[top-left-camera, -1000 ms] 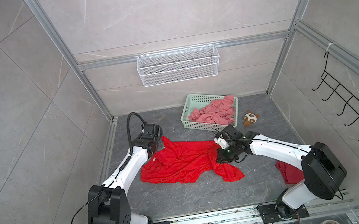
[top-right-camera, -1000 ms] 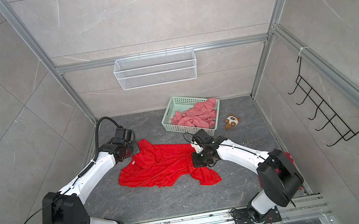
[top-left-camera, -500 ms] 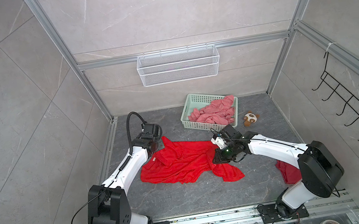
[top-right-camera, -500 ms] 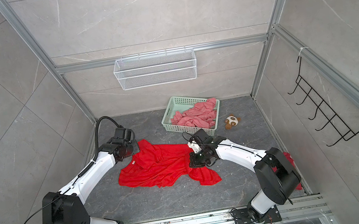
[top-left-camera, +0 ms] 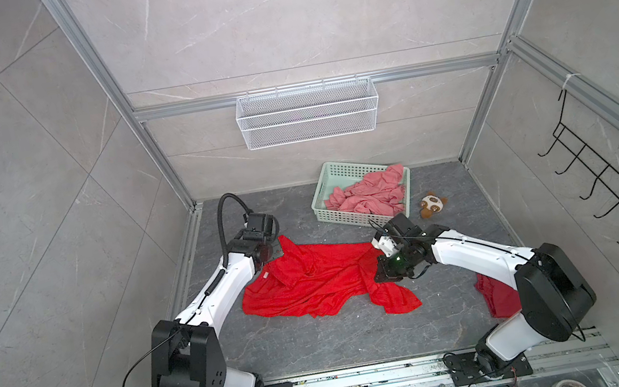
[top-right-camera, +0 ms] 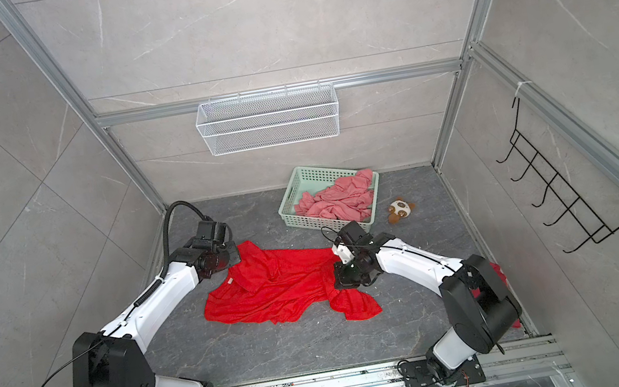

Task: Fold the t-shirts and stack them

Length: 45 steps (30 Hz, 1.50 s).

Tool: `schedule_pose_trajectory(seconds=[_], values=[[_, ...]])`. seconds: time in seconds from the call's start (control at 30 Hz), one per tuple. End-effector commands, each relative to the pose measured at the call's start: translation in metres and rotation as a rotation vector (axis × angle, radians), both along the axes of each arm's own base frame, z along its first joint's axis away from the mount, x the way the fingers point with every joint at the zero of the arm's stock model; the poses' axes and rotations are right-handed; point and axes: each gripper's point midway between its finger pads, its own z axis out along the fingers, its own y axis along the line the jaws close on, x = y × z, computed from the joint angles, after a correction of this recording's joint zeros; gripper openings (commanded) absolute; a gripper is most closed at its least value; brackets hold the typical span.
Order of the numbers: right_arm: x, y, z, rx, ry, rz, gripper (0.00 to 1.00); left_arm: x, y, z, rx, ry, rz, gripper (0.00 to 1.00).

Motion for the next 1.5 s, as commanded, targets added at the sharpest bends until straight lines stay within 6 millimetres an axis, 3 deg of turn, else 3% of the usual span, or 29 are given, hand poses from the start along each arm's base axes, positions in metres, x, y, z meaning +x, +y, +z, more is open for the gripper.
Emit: schedule_pose_trajectory(seconds=[0.0,0.1,0.27,0.33,0.5,0.7,0.77,0.87,0.93,1.07,1.37,1.47], values=[[0.009,-0.039,0.026,-0.103,-0.079,-0.041,0.01,0.003,0.003,0.021,-0.005,-0.063,-0.009,0.00],[0.016,-0.066,0.038,-0.159,-0.110,-0.103,0.04,0.003,0.005,0.021,-0.002,-0.066,-0.002,0.00],[0.019,-0.107,0.034,-0.314,-0.096,-0.176,0.06,0.000,0.010,0.022,0.003,-0.070,0.011,0.00],[0.017,-0.104,0.035,-0.297,-0.093,-0.156,0.11,-0.001,0.012,0.023,0.004,-0.072,0.015,0.00],[0.011,-0.068,0.050,-0.079,-0.108,-0.067,0.18,-0.001,0.013,0.025,0.001,-0.076,0.018,0.00],[0.010,-0.060,0.056,-0.031,-0.117,-0.056,0.05,-0.001,0.012,0.024,-0.007,-0.073,0.017,0.00],[0.010,-0.063,0.051,-0.049,-0.105,-0.063,0.05,-0.001,0.012,0.024,-0.007,-0.074,0.016,0.00],[0.007,-0.083,0.037,-0.171,-0.087,-0.082,0.25,-0.001,0.011,0.024,-0.010,-0.073,0.016,0.00],[0.003,-0.096,0.024,-0.245,-0.079,-0.091,0.32,-0.001,0.011,0.023,-0.010,-0.072,0.014,0.00],[-0.004,-0.093,0.012,-0.205,-0.088,-0.115,0.40,0.001,0.009,0.023,-0.021,-0.072,0.014,0.00],[-0.001,-0.080,-0.009,-0.191,-0.104,-0.124,0.40,0.003,0.006,0.025,-0.028,-0.072,0.005,0.00],[0.001,-0.081,-0.016,-0.242,-0.105,-0.124,0.35,0.002,0.007,0.026,-0.029,-0.074,0.009,0.00]])
